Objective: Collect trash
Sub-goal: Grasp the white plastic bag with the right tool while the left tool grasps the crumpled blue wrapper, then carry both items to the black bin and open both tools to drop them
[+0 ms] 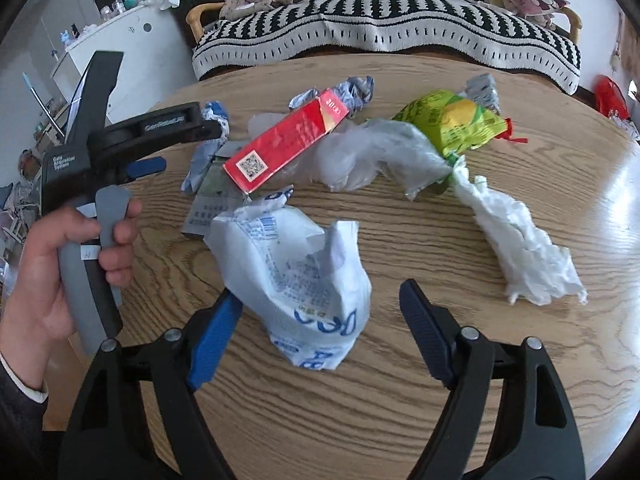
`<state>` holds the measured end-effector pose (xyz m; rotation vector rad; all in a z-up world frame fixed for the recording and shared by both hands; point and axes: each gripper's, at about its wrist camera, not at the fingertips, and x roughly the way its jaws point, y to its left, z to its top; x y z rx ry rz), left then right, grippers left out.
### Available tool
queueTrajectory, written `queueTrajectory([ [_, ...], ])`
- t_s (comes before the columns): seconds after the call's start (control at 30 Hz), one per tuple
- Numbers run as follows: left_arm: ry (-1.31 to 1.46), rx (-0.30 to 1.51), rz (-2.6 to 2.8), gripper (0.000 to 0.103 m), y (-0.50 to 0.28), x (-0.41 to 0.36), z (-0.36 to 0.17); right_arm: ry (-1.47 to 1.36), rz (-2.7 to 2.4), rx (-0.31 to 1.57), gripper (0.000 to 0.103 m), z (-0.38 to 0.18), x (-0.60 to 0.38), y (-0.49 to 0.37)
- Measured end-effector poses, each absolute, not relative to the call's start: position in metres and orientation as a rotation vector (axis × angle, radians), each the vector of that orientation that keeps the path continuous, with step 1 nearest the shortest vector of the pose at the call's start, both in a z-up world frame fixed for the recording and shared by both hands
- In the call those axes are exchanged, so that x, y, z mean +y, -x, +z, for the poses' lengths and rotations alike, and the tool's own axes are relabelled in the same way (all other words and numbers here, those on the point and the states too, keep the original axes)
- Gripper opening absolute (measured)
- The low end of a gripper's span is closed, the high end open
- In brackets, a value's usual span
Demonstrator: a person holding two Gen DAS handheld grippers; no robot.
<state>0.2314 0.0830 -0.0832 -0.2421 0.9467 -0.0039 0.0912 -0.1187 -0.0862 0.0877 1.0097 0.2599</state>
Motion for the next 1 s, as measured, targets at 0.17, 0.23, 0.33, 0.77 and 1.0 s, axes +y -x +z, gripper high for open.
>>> queueTrajectory([
  [0.17, 0.148, 0.939, -0.015, 0.054, -0.232, 0.067, -0.084, -0.083, 0.275, 1.031, 0.042, -0.092, -0.112, -0.095],
  [0.23, 0.134, 0.952, -0.044, 0.027, -0.229, 0.065, -0.084, -0.073, 0.286, 1.026, 0.039, -0.091, -0.111, -0.092],
  [0.33, 0.135, 0.952, -0.048, 0.026, -0.223, 0.068, -0.081, -0.058, 0.290, 0.996, 0.035, -0.082, -0.112, -0.087],
  [0.77, 0.099, 0.899, -0.046, 0.026, -0.206, 0.067, -0.056, -0.069, 0.300, 0.936, 0.033, -0.052, -0.132, -0.059],
  [1.0, 0.043, 0.844, -0.132, 0.026, -0.183, 0.020, -0.029, -0.144, 0.233, 0.886, 0.033, -0.028, -0.191, -0.036],
])
